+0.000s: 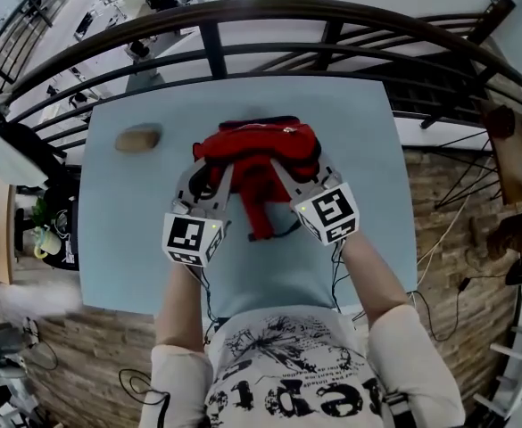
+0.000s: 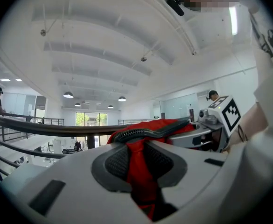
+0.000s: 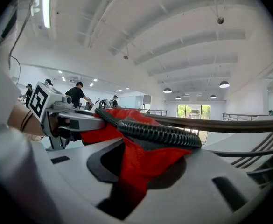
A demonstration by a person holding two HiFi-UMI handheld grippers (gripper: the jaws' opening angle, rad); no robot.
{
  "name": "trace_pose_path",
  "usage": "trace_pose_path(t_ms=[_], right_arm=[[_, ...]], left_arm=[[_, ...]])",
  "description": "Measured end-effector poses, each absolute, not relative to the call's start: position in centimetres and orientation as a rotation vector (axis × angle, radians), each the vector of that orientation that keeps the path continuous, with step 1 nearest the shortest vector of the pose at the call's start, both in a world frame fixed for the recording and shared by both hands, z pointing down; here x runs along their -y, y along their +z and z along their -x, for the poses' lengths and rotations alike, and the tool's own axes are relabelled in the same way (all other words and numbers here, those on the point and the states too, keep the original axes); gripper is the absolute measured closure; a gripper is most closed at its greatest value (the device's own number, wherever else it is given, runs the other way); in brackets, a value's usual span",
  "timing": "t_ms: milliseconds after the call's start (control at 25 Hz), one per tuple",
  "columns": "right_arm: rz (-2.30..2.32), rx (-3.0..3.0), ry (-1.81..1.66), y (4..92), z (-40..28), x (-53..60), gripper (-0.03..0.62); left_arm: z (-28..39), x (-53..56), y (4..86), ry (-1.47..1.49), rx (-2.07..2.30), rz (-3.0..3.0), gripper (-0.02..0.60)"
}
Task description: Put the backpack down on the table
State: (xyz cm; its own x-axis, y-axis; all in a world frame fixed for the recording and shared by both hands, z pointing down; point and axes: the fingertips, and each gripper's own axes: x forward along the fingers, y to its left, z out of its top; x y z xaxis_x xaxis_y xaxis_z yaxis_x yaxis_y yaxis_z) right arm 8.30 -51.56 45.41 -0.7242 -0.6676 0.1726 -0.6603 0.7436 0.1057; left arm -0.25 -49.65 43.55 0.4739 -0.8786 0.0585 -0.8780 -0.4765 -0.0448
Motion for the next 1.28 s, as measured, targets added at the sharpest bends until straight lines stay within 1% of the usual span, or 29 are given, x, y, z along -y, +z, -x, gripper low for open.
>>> trace_pose_path(t_ms=[480, 760, 960, 1200, 1280], right_arm=[[-1.078, 2.685, 0.052, 50.8, -9.1, 45.6, 0.478], [-1.076, 2.657, 0.126, 53.8, -9.3, 42.6, 0.445], [-1.101, 2.619, 0.21, 56.7, -10.4, 39.9, 0.414], [-1.172, 2.554, 0.301, 60.2, -10.3, 36.9, 0.384], [-1.176, 2.533, 0.307, 61.5, -10.6, 36.1, 0.363]], left_arm=[[-0.2, 43.8, 48.9, -0.131, -1.621, 2.759, 0.518], [0.1, 40.6, 52.5, -0.14, -1.666, 2.799, 0.505], [-0.5, 37.7, 55.4, -0.218, -1.691, 2.826, 0.487], [0.1, 34.7, 58.8, -0.298, -1.705, 2.815, 0.482], [0.0, 33.9, 59.8, -0.326, -1.706, 2.813, 0.477]])
